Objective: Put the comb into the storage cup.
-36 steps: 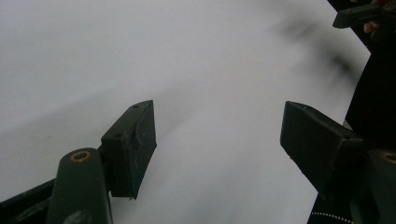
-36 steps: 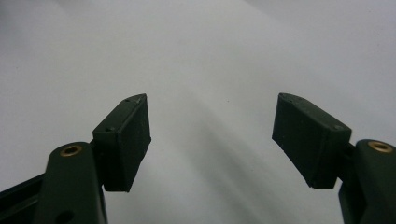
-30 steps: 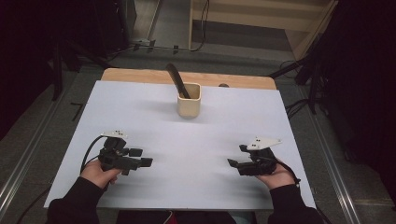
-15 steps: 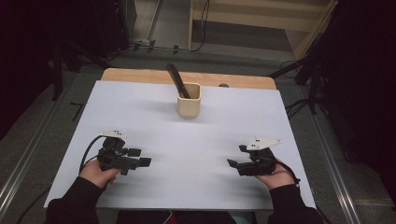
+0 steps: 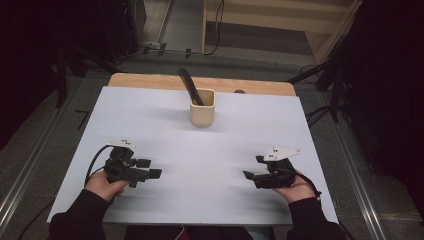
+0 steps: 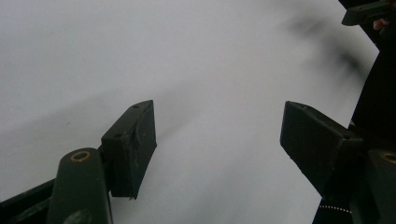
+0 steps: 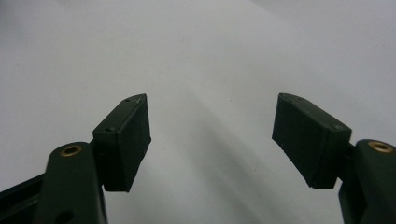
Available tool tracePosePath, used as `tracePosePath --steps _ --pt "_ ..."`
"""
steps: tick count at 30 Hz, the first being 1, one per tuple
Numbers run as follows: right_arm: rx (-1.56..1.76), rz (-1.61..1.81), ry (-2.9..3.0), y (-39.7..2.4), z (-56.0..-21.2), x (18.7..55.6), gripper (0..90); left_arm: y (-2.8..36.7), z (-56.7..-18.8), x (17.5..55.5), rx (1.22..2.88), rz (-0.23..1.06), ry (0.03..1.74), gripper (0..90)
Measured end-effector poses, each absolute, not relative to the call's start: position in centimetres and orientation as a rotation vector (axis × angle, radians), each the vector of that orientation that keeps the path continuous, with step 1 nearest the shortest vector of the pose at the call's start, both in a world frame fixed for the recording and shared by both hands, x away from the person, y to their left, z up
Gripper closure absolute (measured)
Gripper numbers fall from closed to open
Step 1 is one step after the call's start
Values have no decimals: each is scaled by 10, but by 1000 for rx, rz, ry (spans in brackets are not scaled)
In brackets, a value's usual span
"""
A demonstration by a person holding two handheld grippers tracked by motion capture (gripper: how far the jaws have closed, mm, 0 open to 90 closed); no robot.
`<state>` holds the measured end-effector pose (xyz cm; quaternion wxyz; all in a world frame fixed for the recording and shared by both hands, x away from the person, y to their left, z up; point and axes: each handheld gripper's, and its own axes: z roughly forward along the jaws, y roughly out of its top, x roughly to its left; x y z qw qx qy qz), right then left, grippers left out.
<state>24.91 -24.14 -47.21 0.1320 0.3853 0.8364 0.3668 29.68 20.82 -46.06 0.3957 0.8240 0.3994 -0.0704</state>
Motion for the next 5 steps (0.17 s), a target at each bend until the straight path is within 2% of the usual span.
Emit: tracePosePath --steps 5 --pt "1121 1066 2429 -241 -472 249 259 209 -459 297 2067 -182 1011 272"
